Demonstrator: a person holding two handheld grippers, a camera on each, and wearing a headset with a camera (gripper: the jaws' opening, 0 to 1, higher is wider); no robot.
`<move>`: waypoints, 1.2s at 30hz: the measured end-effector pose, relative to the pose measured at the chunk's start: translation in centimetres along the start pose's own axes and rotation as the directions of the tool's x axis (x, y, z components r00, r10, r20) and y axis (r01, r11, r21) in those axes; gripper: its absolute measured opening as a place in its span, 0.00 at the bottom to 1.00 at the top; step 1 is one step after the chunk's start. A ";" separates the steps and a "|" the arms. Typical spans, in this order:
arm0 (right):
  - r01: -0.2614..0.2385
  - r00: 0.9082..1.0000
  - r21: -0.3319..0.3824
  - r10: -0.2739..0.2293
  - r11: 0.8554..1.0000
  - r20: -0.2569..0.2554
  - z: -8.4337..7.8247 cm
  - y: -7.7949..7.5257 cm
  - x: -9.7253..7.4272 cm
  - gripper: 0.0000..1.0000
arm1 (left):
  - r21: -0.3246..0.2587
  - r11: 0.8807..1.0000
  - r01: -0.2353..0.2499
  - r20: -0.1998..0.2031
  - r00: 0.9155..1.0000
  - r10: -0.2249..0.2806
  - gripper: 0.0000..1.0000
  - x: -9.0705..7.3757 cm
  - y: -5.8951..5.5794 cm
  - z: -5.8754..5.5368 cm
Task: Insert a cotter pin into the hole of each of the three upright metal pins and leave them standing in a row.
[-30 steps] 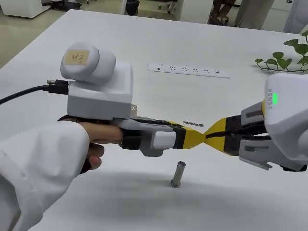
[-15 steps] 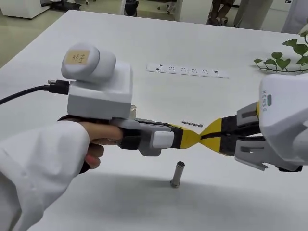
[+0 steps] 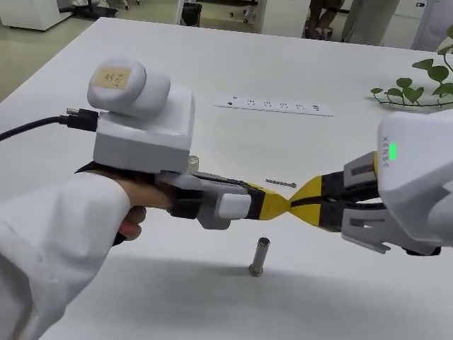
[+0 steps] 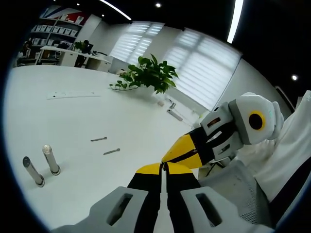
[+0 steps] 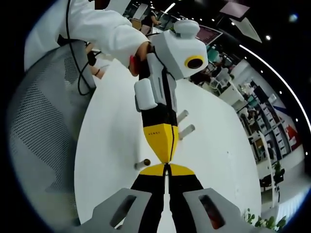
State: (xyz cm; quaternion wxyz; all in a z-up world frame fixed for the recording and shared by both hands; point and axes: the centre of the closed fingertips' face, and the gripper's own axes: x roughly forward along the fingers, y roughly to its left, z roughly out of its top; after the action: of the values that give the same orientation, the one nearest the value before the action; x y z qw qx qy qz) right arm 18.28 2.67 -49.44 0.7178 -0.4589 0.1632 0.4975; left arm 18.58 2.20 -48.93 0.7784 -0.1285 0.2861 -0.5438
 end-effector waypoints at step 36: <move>-0.121 0.991 0.226 0.104 0.967 0.087 -1.0 0.5 0.2 0.10 | 0.172 0.985 -0.001 -0.017 1.000 0.004 0.00 -1.9 -0.6 -0.5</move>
State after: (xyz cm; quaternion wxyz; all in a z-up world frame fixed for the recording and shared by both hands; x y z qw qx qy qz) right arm 18.14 2.01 -50.37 0.7424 -0.3435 0.2187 0.5320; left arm 17.40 3.75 -48.44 0.7848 -0.0558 0.2453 -0.5664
